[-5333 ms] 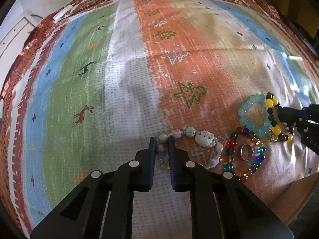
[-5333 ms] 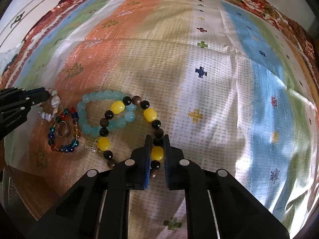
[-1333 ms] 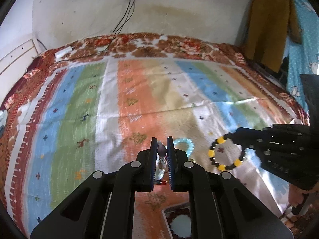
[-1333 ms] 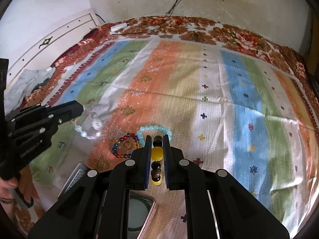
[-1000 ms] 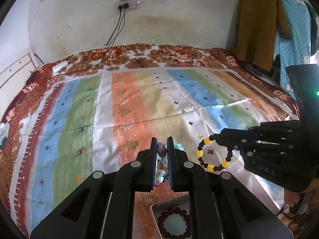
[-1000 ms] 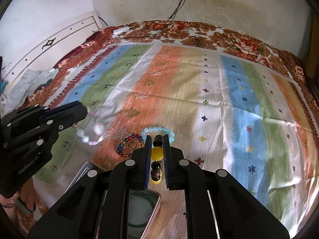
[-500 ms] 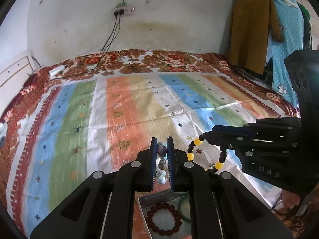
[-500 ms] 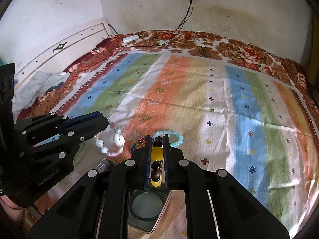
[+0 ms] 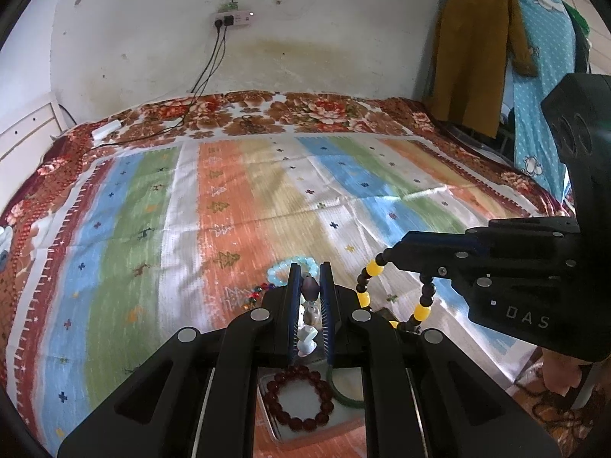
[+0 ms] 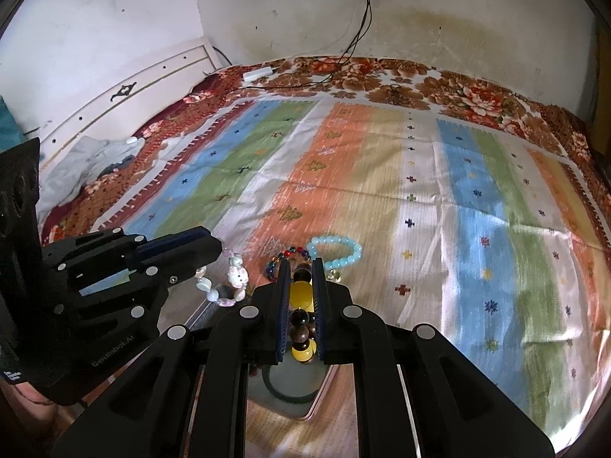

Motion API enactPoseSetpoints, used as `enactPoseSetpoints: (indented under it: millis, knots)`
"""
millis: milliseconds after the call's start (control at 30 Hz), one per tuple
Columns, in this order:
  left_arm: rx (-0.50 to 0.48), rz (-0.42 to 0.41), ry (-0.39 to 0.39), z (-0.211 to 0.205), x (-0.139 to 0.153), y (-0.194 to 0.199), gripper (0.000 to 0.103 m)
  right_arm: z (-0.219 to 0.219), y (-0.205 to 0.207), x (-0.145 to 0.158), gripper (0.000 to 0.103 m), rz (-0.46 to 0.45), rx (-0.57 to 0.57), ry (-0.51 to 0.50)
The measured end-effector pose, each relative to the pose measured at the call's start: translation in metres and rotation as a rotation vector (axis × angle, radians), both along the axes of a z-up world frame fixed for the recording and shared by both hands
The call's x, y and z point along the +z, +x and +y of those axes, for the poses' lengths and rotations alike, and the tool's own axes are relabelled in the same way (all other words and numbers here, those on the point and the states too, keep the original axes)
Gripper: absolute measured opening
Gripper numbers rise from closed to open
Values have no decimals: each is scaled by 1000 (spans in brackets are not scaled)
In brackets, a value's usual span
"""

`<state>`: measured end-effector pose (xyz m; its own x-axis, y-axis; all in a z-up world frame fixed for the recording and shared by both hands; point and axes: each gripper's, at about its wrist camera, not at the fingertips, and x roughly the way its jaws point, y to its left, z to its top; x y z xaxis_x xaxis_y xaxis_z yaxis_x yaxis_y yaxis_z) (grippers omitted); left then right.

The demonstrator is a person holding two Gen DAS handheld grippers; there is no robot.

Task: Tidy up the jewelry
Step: 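Open left tool dropping white bracelet into tin while right tool releases yellow-and-black bracelet, then move left tool to multicolour bead bracelet while right tool approaches light blue bead bracelet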

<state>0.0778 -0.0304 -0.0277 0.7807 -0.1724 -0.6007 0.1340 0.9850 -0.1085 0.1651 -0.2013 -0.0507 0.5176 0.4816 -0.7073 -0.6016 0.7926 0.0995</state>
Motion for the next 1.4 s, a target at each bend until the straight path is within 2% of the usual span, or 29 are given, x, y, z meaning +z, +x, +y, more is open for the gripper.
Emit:
enactPoseSetpoints:
  millis: [400,433,467,533,567,600,700,767,1067,1167,1267,1400]
  knots:
    - [4,30,-3,-6,-9,-9,10,-6,-9,-12,12,60,12,13]
    - [9,34,-2,-7,-10,-9,13,-6,-8,-15,12,68,10,10]
    - [17,39,-1,-7,-11,-8,26,-5,-7,-17,12,74,10,3]
    - [24,42,-4,-5,-12,-7,38,-6,-5,-18,16,74,2,-6]
    - [30,41,-4,-3,-11,-7,38,-7,-4,-18,27,70,-3,-9]
    - [40,39,-5,0,-11,-6,38,-8,-4,-18,31,67,-7,-9]
    - [71,50,-6,9,-14,-1,41,-10,2,-20,34,64,-28,-18]
    - [86,64,-13,16,-17,3,42,-11,6,-23,40,63,-42,-33]
    - [103,159,-53,37,-34,28,48,-10,26,-29,45,81,-57,-49]
    - [95,181,-35,36,-39,36,49,-9,33,-32,46,96,-59,-56]
    - [90,194,-8,35,-42,43,49,-9,45,-39,47,153,-66,-46]
    - [84,219,-4,34,-45,53,50,-4,51,-46,47,167,-70,-70]
